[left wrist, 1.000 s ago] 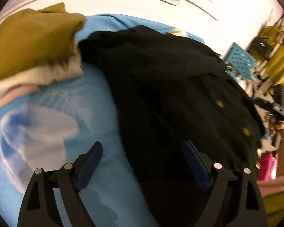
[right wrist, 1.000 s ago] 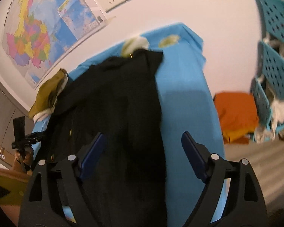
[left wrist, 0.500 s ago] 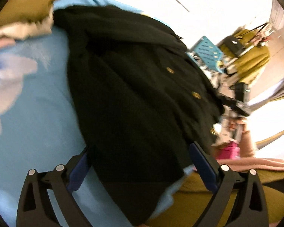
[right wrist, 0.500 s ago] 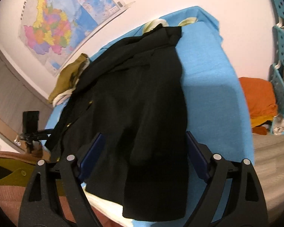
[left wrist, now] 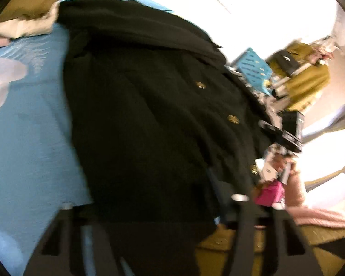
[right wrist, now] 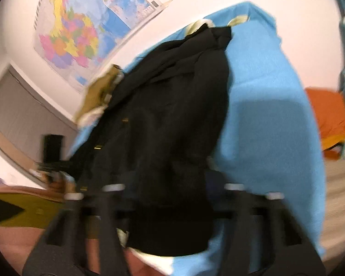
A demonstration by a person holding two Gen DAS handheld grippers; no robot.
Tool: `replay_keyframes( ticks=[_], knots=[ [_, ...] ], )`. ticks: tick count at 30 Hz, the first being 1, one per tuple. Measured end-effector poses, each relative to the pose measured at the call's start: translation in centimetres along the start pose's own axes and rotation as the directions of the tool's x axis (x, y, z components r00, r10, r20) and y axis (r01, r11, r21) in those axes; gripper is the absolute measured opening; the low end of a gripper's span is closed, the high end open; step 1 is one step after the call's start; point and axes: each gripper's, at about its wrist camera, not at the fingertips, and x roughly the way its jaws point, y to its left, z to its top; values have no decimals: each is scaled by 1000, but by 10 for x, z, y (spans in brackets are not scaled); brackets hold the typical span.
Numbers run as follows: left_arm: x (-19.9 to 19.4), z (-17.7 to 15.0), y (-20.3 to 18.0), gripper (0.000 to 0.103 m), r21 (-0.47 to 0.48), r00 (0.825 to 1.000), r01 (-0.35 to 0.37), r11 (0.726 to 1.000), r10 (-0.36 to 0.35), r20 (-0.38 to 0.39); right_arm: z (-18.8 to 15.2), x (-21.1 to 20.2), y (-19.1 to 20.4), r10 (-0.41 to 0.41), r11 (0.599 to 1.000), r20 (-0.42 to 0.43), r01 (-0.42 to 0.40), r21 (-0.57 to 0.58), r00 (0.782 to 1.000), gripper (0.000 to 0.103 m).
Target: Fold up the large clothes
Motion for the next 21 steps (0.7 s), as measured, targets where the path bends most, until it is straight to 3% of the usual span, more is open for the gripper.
replay_keyframes(
  ticks=[2, 4, 6, 8, 9, 10, 12, 15, 21],
  knots=[
    [0, 1, 7, 50, -52, 999, 40, 998, -40, 12, -3, 2, -3, -19, 1000, -12, 19, 15, 1000, 48],
    [2, 2, 8, 66, -80, 995, 103, 991, -101, 27, -4, 3, -1, 0, 1000, -3, 0, 11, 1000, 50],
    [5, 3, 0, 66, -71, 995, 92, 993, -89, 40, -4, 6, 3, 11, 1000, -4, -11, 16, 1000, 50],
    [9, 4, -4, 42, -67, 998, 38, 997, -35, 47, -4, 14, 6, 67, 997, -17, -67, 40, 998, 24],
    [10, 5, -2, 15, -73, 999, 1, 997, 2, 40, -4, 16, 10, 63, 997, -10, -63, 43, 998, 20],
    [11, 6, 2, 10, -99, 999, -11, 995, 14, 30, -3, 15, 16, 62, 997, 1, -62, 35, 998, 19],
    [1, 5, 8, 7, -135, 997, 56, 989, -48, 62, -1, 2, 31, 97, 995, 57, -98, 12, 994, 17],
    [-33, 7, 0, 6, -95, 985, 101, 990, -87, 147, 4, -33, 60, 133, 991, 171, -128, -43, 976, 15],
    [-101, 1, -18, 6, -5, 951, 107, 994, -101, 291, -6, -69, 118, 182, 974, 229, -144, -173, 956, 14]
  ],
)
